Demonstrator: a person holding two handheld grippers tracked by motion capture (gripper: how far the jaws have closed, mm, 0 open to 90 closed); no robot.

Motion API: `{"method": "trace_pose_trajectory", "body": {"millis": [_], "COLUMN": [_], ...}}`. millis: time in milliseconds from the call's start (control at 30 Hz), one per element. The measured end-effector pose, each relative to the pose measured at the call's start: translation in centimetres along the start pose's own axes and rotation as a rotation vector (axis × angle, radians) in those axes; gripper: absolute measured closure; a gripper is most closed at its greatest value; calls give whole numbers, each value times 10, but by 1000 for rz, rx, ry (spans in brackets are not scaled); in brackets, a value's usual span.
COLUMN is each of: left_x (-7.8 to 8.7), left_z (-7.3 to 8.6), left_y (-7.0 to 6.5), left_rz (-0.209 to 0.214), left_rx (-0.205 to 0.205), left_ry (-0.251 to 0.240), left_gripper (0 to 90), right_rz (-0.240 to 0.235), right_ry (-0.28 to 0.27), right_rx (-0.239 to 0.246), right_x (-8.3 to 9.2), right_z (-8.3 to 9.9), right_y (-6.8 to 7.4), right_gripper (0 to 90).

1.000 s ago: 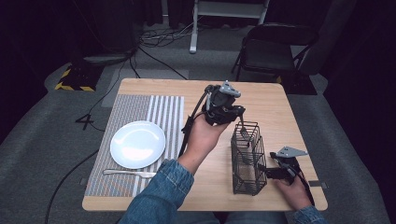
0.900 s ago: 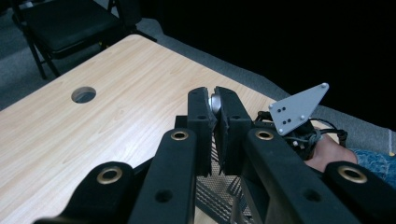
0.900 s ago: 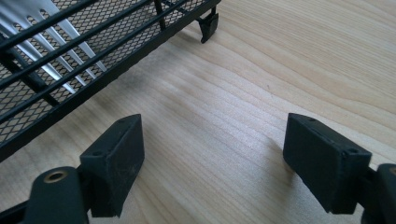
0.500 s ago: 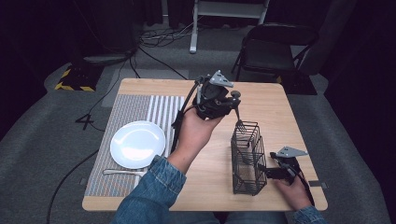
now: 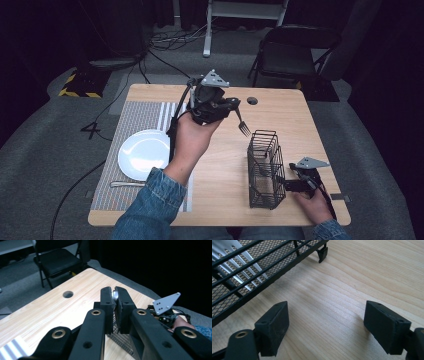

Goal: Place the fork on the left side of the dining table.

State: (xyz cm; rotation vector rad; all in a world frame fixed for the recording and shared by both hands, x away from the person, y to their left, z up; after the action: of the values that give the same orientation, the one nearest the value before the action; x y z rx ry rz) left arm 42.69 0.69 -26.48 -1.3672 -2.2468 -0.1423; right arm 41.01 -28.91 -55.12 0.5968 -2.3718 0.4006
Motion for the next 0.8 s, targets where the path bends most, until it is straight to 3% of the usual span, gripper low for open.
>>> {"method": "trace_pose_trajectory", "body": {"millis": [400,567,800], "left_x": [44,61,75], "left_z": [20,30,38], "left_y": [41,62,80], "left_rz": [-107,-172,-200], "left_rx": [74,85,77], "left_ry": [-36,-27,-12], "left_gripper": [858,857,857], "right_rz": [-1,0,4], "right_ry": [0,0,1], "right_rx": [-1,-1,-3], "right_x": [0,0,0], "right_z": [0,0,0], "right_y": [0,0,-1], "right_gripper": [204,203,198]}}
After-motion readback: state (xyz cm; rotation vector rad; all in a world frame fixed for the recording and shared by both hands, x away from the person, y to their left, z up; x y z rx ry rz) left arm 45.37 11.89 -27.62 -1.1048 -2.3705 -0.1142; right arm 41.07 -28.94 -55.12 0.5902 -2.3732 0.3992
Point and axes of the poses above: each handheld gripper's, and its own axes: x roughly backward along the jaws, z roughly out of its underside, y roughly to its left, the point moved 7 cm from there along -x, roughly forward along the jaws, and after that the axes turned 10 degrees about z, right-handed, at the moved point
